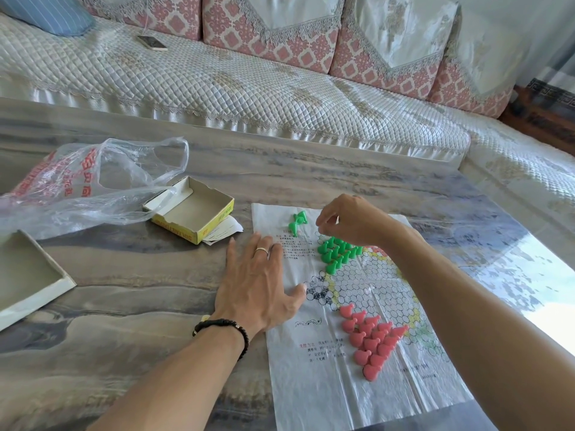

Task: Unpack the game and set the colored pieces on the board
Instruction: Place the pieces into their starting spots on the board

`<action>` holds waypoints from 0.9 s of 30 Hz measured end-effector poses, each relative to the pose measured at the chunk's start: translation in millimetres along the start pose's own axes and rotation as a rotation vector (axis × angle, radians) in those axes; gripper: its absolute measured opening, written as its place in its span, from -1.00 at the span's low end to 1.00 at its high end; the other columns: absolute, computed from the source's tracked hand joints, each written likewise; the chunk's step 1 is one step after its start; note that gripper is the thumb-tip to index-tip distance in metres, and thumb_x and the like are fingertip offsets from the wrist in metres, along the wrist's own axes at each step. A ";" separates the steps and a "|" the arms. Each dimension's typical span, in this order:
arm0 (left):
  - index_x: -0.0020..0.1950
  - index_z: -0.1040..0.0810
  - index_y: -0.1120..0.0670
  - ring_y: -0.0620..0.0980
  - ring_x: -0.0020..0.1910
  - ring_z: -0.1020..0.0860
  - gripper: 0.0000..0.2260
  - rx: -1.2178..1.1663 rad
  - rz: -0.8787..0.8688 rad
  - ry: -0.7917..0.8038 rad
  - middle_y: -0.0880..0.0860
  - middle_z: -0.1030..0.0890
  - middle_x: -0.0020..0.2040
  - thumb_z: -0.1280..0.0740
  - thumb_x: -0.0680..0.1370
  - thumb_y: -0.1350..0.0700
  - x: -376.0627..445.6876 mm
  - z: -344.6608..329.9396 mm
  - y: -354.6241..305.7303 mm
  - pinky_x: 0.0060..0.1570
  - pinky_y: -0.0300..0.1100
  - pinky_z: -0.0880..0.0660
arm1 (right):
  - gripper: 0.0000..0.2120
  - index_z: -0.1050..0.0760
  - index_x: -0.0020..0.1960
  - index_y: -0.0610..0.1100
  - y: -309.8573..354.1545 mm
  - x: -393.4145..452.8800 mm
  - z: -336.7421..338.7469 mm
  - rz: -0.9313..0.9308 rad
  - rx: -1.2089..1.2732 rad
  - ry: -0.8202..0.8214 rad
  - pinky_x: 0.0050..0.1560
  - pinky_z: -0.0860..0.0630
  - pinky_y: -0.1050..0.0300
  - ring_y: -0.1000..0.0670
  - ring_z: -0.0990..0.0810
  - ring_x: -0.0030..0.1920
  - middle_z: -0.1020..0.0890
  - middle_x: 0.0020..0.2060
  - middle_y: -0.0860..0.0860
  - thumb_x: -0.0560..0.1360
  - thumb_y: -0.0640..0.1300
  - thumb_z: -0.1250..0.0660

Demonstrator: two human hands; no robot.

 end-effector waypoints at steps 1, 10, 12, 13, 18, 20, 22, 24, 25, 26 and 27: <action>0.47 -0.18 0.09 0.07 0.52 -0.04 -0.30 -0.001 -0.001 -0.001 0.07 -0.21 0.50 -0.12 0.48 -0.32 0.1 0.1 0.0 0.48 0.19 0.07 | -0.84 -0.66 0.01 -0.12 1.4 2.1 0.7 0.006 0.005 -0.027 -0.15 -0.59 0.19 0.02 -0.66 -0.16 -0.67 -0.12 0.05 0.53 -0.17 -0.31; 0.49 -0.15 0.10 0.08 0.52 -0.01 -0.28 -0.003 0.004 -0.011 0.07 -0.17 0.51 -0.13 0.48 -0.32 -0.3 0.5 0.1 0.48 0.19 0.07 | -0.90 -0.65 -0.10 -0.01 17.3 36.5 -29.6 -0.057 0.081 -0.150 -0.08 -0.56 0.10 0.02 -0.60 -0.17 -0.62 -0.26 0.07 0.44 -0.15 -0.37; 0.50 -0.14 0.10 0.08 0.52 -0.01 -0.28 0.000 0.004 -0.011 0.06 -0.18 0.51 -0.12 0.48 -0.32 -0.4 0.0 -0.5 0.47 0.19 0.08 | -0.89 -0.64 -0.15 0.06 19.6 40.1 -37.3 -0.077 0.056 -0.134 -0.06 -0.59 0.05 0.00 -0.62 -0.17 -0.62 -0.27 0.08 0.40 -0.14 -0.38; 0.50 -0.14 0.10 0.08 0.52 -0.01 -0.28 0.000 0.003 -0.010 0.06 -0.18 0.51 -0.12 0.49 -0.32 -0.2 -0.2 -0.8 0.47 0.19 0.09 | -0.88 -0.63 -0.17 0.07 21.0 39.9 -39.2 -0.073 0.051 -0.128 -0.06 -0.60 0.03 -0.01 -0.62 -0.17 -0.62 -0.28 0.09 0.39 -0.15 -0.38; 0.50 -0.14 0.10 0.08 0.52 0.00 -0.29 -0.006 -0.003 -0.002 0.07 -0.17 0.52 -0.12 0.49 -0.31 0.1 -0.1 -1.3 0.48 0.19 0.09 | -0.88 -0.64 -0.11 -0.06 17.8 33.6 -30.1 -0.034 0.094 -0.189 -0.13 -0.54 0.16 0.03 -0.61 -0.12 -0.65 -0.19 0.04 0.45 -0.22 -0.35; 0.50 -0.13 0.10 0.08 0.53 0.00 -0.29 -0.010 -0.003 0.007 0.08 -0.16 0.52 -0.12 0.50 -0.31 0.1 0.6 -1.3 0.48 0.19 0.09 | -0.88 -0.61 -0.06 -0.13 12.0 30.2 -19.0 -0.039 0.130 -0.249 -0.23 -0.48 0.31 0.03 -0.61 -0.14 -0.65 -0.15 0.00 0.50 -0.26 -0.31; 0.50 -0.13 0.10 0.07 0.53 0.00 -0.29 -0.017 -0.001 0.015 0.08 -0.15 0.53 -0.12 0.50 -0.31 0.3 0.9 -0.9 0.48 0.20 0.09 | -0.88 -0.56 -0.05 -0.13 3.6 25.5 -8.7 -0.068 0.168 -0.284 -0.25 -0.58 0.19 -0.03 -0.65 -0.19 -0.64 -0.15 -0.02 0.53 -0.27 -0.26; 0.50 -0.13 0.09 0.07 0.53 0.00 -0.29 -0.018 -0.001 0.016 0.07 -0.15 0.52 -0.12 0.49 -0.31 0.3 0.9 -0.5 0.48 0.20 0.09 | -0.88 -0.53 -0.05 -0.11 -5.3 20.5 -0.7 -0.091 0.177 -0.286 -0.33 -0.59 0.10 -0.03 -0.63 -0.31 -0.66 -0.17 -0.05 0.54 -0.26 -0.23; 0.50 -0.14 0.09 0.07 0.53 0.00 -0.29 -0.018 -0.002 0.017 0.07 -0.16 0.52 -0.12 0.49 -0.32 0.3 0.9 -0.4 0.48 0.20 0.09 | -0.88 -0.53 -0.04 -0.11 -9.4 18.4 2.3 -0.099 0.164 -0.276 -0.40 -0.53 0.15 0.01 -0.59 -0.37 -0.66 -0.19 -0.06 0.55 -0.24 -0.23; 0.50 -0.14 0.09 0.07 0.53 -0.01 -0.29 -0.018 -0.002 0.017 0.07 -0.16 0.52 -0.11 0.49 -0.32 0.1 0.9 -0.4 0.48 0.20 0.09 | -0.87 -0.54 -0.02 -0.10 -13.1 16.8 4.6 -0.110 0.150 -0.264 -0.44 -0.46 0.22 0.04 -0.54 -0.42 -0.65 -0.22 -0.05 0.56 -0.23 -0.22; 0.50 -0.14 0.09 0.06 0.52 -0.01 -0.28 -0.019 -0.002 0.016 0.07 -0.16 0.52 -0.11 0.49 -0.32 0.0 0.9 -0.4 0.48 0.19 0.09 | -0.84 -0.55 0.00 -0.09 -16.4 15.7 6.2 -0.123 0.142 -0.246 -0.46 -0.42 0.26 0.05 -0.53 -0.43 -0.64 -0.25 -0.02 0.57 -0.23 -0.20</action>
Point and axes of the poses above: each hand's wrist, its own x-axis towards the middle knuckle, its own z-axis out of the back of the hand, y = z × x, the point moved 2 cm from there along x, towards the middle knuckle
